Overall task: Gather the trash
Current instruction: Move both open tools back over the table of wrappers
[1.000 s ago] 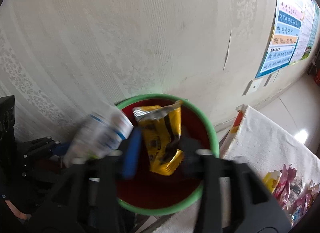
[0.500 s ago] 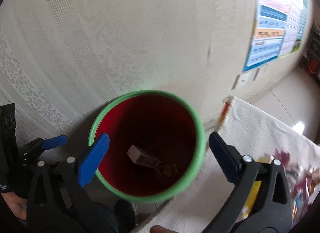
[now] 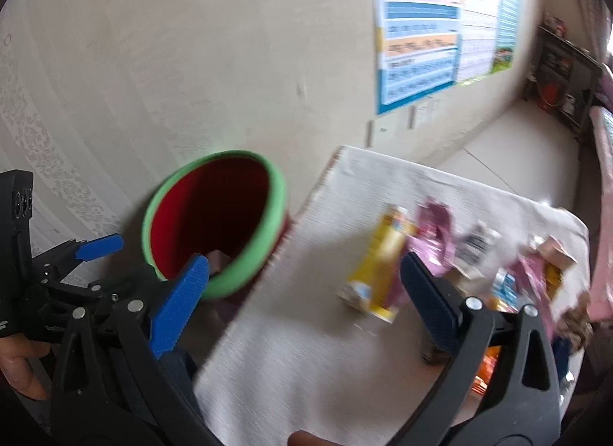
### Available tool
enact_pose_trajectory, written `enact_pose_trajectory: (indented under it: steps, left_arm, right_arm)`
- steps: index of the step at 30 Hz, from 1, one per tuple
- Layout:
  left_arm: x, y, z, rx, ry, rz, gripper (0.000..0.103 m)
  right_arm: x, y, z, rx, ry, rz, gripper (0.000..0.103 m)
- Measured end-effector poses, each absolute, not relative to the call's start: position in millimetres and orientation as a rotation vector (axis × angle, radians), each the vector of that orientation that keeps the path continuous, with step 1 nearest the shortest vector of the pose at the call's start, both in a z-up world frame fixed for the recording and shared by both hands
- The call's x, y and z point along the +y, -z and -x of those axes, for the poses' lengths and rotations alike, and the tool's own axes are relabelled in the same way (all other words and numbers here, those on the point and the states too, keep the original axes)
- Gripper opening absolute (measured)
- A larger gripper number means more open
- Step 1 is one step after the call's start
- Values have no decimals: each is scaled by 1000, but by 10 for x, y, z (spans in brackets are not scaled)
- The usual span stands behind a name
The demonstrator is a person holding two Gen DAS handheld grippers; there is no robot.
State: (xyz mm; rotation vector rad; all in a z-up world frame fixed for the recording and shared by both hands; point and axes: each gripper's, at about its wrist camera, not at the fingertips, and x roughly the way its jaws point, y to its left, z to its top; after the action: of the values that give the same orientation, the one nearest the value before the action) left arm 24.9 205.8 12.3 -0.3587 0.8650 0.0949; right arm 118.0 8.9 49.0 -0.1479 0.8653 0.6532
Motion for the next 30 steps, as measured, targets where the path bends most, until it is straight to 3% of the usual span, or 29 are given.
enact_pose_trajectory:
  steps: [18, 30]
  left_arm:
    - [516, -73, -466, 941, 144, 247, 95]
    - [26, 7, -596, 983, 232, 268, 95]
  right_arm:
    - [-1899, -219, -1037, 898, -351, 84, 98]
    - [-2582, -25, -955, 932, -256, 77, 98]
